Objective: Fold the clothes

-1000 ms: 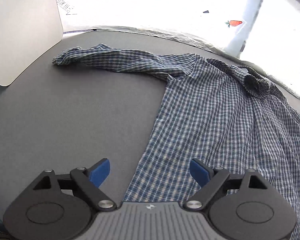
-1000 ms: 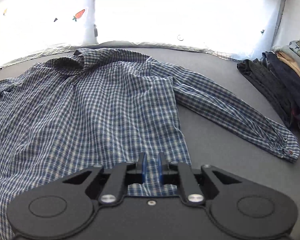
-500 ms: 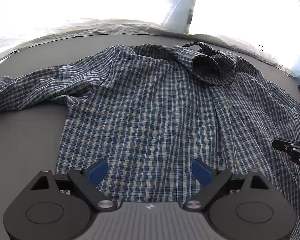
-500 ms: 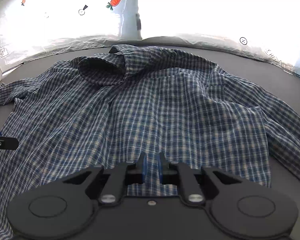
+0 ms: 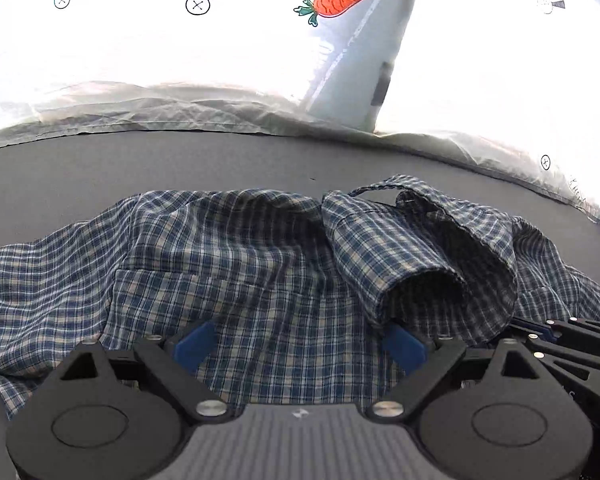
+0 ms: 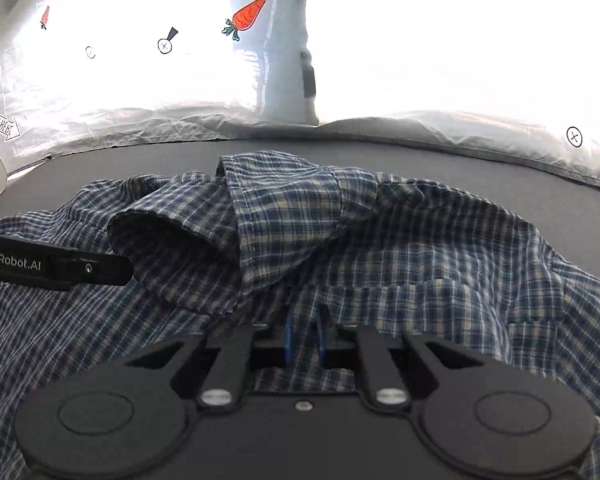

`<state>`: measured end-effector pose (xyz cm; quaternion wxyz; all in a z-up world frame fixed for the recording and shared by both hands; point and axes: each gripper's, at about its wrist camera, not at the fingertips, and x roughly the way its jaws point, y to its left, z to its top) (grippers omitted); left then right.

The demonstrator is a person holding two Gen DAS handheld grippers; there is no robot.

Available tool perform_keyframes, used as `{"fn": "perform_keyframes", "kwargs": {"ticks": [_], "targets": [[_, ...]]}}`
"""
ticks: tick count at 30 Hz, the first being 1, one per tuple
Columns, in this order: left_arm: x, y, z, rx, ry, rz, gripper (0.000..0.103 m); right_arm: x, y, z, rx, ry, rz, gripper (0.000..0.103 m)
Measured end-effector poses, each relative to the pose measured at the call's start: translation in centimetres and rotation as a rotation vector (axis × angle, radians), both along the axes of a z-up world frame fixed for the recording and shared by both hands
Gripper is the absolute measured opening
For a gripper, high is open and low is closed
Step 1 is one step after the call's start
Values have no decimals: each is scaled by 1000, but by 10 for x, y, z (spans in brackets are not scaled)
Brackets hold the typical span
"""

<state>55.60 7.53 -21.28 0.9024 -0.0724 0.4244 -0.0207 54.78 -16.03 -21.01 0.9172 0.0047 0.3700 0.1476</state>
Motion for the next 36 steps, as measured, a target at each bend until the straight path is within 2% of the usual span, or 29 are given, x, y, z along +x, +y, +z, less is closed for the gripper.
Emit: {"fn": "perform_keyframes", "kwargs": {"ticks": [7,15,17,21,23,25,27,28,30,32,36], "targets": [[51,-3,-8,-36,-57,0,93,45,-4,-2,63,-27,2,12],[110,-1,-12,-44,-114,38,96,115,-23,-4,162,-45,-73,12],[121,3,-10,-61,-125,49,96,133,-25,-6,188,-32,-90,12],[140,14,1,-126,-161,112,96,161,-21,-12,179,-33,-117,12],[143,18,8,-126,-176,139,96,169,-22,-11,193,-30,-136,12],[141,18,12,-103,-176,147,96,171,-23,-6,194,-36,-156,15],[133,16,16,-83,-186,152,96,164,-24,2,174,-64,-173,33],[127,15,18,-76,-195,155,96,158,-25,6,160,-80,-179,37],[116,15,24,-79,-211,162,98,148,-24,14,141,-98,-170,35],[110,18,28,-112,-210,175,99,136,-22,21,138,-107,-135,26],[101,26,37,-208,-221,189,99,119,-1,27,161,-93,7,17]]}}
